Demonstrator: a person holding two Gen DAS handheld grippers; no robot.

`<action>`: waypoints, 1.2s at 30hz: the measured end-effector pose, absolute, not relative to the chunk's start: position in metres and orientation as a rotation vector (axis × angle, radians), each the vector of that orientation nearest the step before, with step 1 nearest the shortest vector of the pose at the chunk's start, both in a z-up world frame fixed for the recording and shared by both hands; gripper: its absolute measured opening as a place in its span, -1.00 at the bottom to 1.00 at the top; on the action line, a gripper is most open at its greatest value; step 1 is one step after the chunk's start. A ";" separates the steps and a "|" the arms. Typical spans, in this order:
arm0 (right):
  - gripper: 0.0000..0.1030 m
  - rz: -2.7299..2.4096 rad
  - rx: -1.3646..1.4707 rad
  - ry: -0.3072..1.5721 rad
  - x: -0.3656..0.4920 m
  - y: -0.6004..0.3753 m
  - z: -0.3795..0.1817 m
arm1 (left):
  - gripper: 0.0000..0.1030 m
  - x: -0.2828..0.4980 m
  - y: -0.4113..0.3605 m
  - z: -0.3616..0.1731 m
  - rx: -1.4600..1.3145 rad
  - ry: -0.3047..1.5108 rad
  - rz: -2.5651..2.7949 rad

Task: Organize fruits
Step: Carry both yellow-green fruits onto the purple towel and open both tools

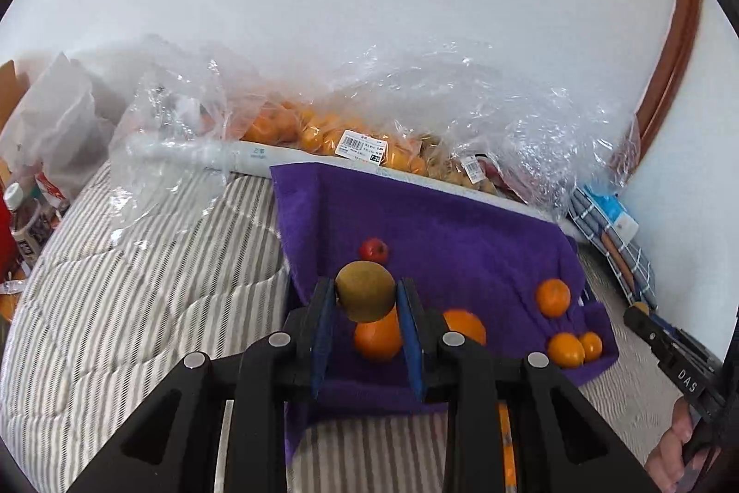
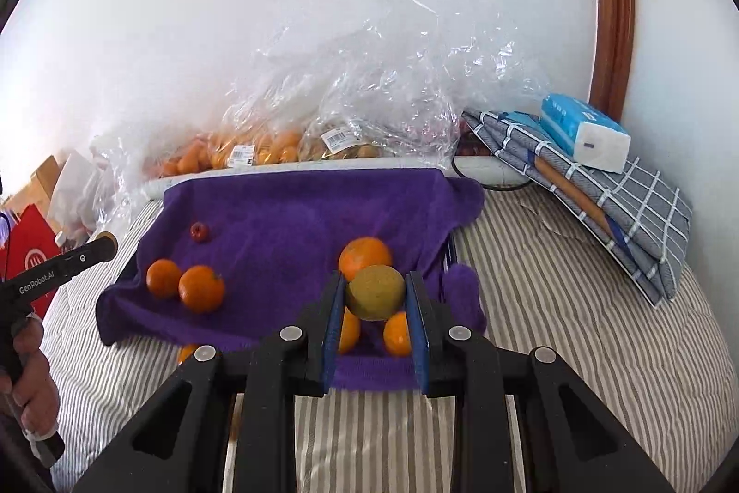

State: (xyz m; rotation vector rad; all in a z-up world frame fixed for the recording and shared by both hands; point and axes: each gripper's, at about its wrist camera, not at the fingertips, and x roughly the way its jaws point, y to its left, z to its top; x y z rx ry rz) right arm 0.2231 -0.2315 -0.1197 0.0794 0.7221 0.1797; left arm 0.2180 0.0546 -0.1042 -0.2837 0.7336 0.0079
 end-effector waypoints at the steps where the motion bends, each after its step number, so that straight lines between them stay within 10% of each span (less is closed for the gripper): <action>1: -0.49 0.186 0.084 0.732 0.231 -0.231 -0.122 | -0.49 0.225 0.053 -0.106 -0.291 0.740 0.008; 36: -0.17 0.222 0.006 0.792 0.212 -0.183 -0.134 | -0.31 0.248 0.027 -0.127 -0.270 0.804 -0.116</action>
